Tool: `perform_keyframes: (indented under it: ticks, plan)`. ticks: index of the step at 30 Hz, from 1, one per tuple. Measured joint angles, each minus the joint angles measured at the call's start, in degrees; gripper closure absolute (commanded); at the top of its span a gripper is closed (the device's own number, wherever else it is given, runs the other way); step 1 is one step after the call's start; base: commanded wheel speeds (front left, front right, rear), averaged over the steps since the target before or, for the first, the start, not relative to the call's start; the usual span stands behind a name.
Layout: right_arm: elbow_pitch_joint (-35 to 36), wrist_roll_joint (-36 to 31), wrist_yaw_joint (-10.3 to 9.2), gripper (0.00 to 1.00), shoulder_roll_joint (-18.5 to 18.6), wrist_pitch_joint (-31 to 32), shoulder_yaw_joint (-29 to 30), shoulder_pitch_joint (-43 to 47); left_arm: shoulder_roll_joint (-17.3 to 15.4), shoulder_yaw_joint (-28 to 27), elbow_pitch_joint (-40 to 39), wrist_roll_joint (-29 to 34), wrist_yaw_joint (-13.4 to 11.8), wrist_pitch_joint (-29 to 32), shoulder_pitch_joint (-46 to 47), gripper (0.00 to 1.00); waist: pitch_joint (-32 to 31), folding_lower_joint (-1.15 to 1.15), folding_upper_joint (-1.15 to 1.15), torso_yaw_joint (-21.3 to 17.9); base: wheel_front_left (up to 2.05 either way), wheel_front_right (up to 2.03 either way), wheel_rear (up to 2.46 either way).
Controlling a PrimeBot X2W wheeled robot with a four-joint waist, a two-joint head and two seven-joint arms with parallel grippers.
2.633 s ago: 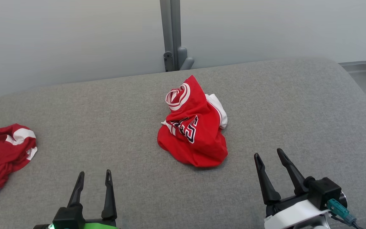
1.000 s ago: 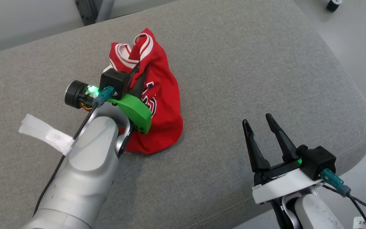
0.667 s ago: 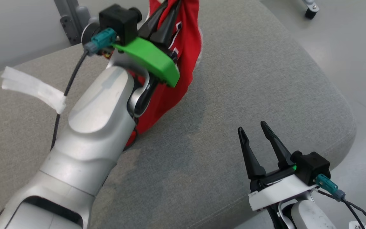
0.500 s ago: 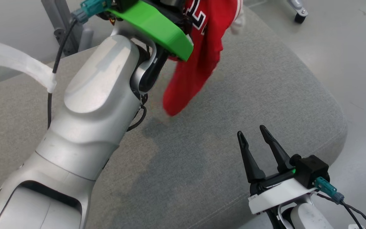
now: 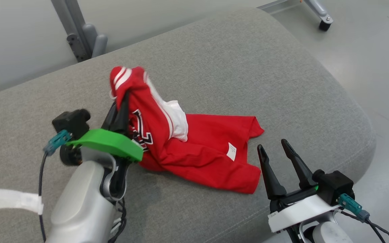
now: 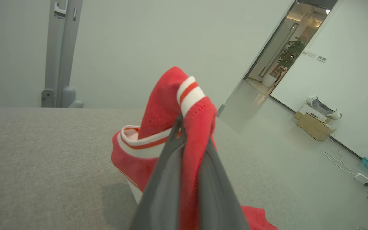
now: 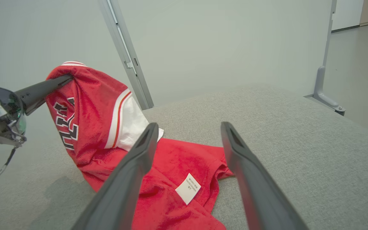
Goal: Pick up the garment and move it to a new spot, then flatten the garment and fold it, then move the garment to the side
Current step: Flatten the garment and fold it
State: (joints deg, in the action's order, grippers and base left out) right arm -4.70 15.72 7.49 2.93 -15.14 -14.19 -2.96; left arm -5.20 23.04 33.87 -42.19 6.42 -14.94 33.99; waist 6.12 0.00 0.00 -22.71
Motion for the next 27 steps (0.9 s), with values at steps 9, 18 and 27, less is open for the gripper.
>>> perform_keyframes:
  ticks: [9, 18, 27]
  plan:
    - [0.0, -0.2, 0.00, 0.00, 0.5, 0.0, -0.5, -1.3, 0.9, -17.3, -3.7, 10.8, -0.9, 0.0, -11.0, 0.58, 2.4, 0.00, 0.00, 4.0, 0.00, 0.00, 0.00]
    - [-0.2, 0.3, 0.00, 0.00, 1.2, 0.0, -1.5, -1.9, 1.7, -29.6, -8.4, 20.8, -1.0, 0.0, -16.1, 0.00, 3.6, 0.00, 0.00, 6.8, 0.00, 0.00, 0.00]
    - [-3.8, 2.7, 0.00, 0.00, 2.9, 0.0, -2.1, -1.8, 2.2, -32.8, -22.2, 28.0, -1.1, -0.1, -23.1, 0.00, 4.2, 0.00, 0.00, 9.5, 0.00, 0.00, 0.00]
